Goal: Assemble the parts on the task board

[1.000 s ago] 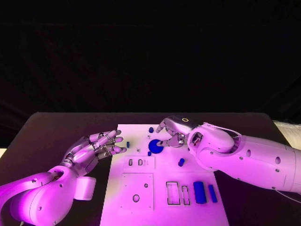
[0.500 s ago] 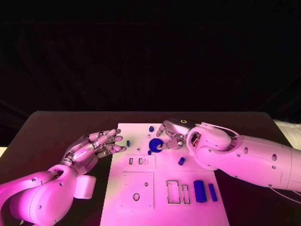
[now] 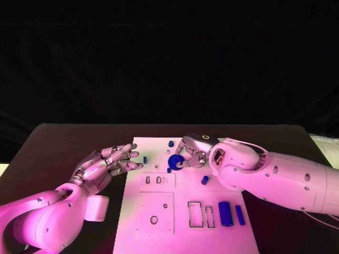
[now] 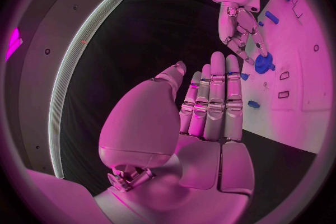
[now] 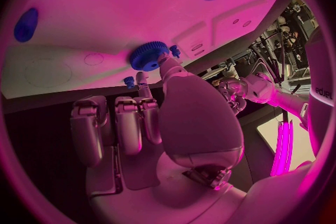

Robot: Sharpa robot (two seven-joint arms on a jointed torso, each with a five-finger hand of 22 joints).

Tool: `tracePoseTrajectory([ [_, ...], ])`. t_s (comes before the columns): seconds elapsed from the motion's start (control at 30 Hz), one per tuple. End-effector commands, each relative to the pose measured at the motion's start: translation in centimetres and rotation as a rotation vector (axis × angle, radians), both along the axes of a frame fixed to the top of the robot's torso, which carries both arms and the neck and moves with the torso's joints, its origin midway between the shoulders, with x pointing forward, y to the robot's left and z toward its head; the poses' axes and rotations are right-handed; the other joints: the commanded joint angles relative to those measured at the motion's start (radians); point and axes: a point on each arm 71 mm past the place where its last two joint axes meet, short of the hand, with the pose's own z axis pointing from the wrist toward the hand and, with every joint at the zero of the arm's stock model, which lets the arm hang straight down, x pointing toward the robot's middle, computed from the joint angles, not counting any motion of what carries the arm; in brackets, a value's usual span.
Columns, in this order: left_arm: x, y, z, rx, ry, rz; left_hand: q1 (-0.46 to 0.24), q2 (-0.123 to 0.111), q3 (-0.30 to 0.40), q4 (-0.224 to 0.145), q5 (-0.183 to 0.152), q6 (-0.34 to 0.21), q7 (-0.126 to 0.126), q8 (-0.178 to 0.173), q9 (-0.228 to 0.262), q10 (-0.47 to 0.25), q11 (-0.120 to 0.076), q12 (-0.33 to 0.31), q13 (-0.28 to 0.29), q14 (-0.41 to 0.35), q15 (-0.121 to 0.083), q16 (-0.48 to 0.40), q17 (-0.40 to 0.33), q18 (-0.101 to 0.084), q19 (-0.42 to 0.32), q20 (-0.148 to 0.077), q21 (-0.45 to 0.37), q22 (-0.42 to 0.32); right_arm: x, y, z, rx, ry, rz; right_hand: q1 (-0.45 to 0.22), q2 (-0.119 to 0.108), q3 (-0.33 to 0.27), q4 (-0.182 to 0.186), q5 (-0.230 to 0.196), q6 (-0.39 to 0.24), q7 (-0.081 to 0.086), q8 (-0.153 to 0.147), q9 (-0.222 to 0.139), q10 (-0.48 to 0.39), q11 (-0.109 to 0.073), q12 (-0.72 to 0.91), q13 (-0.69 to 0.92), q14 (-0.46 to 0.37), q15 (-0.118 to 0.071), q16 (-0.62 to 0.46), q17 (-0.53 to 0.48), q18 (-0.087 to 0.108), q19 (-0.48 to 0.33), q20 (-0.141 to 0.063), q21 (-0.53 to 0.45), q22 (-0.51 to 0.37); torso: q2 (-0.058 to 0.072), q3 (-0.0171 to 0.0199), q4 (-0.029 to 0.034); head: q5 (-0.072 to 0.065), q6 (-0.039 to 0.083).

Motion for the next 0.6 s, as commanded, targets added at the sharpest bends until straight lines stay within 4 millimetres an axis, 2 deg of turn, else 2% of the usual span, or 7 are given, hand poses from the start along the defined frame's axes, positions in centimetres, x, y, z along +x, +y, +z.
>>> tracePoseTrajectory([
  [0.03, -0.06, -0.27, 0.16, -0.018, -0.007, -0.022, -0.008, 0.002, 0.005, 0.001, -0.006, -0.004, 0.001, -0.004, -0.001, -0.008, -0.002, -0.007, -0.001, -0.008, -0.001, 0.003, 0.001, 0.010, -0.006, 0.000, 0.000, 0.000, -0.04, 0.25, -0.02, -0.026, -0.023, 0.018, 0.007, 0.010, 0.003, -0.005, -0.005, 0.010, -0.001, 0.006, 0.002, 0.097, 0.001, 0.008, 0.252, 0.096, 0.001, 0.004, 0.229, -0.014, 0.103, 0.004, 0.002, 0.263, 0.000, 0.0001, 0.0009, -0.001, -0.001],
  [0.23, -0.05, -0.28, 0.15, -0.018, -0.007, -0.023, -0.008, 0.002, 0.005, 0.001, -0.006, -0.004, 0.001, -0.004, -0.001, -0.008, -0.002, -0.007, -0.001, -0.008, -0.001, 0.003, 0.001, 0.010, -0.006, 0.000, 0.000, 0.000, 0.06, 0.41, -0.21, -0.037, -0.015, 0.019, 0.014, 0.014, 0.008, -0.010, -0.003, 0.014, -0.002, 0.007, 0.002, 0.097, 0.001, 0.009, 0.253, 0.096, 0.000, 0.004, 0.229, -0.014, 0.103, 0.004, 0.002, 0.263, 0.000, 0.0000, 0.0024, -0.001, -0.004],
  [0.6, -0.04, -0.25, 0.12, -0.017, -0.004, -0.024, -0.008, 0.002, 0.005, 0.001, -0.006, -0.004, 0.001, -0.004, -0.001, -0.008, -0.002, -0.007, -0.001, -0.008, -0.001, 0.003, 0.001, 0.010, -0.006, 0.000, 0.000, 0.000, 0.29, 0.41, -0.86, -0.095, 0.025, 0.014, 0.019, 0.013, 0.010, -0.014, -0.002, 0.017, -0.002, 0.007, 0.002, 0.097, 0.000, 0.010, 0.254, 0.096, 0.000, 0.005, 0.231, -0.014, 0.103, 0.003, 0.002, 0.263, 0.000, -0.0001, -0.0001, 0.004, -0.011],
])
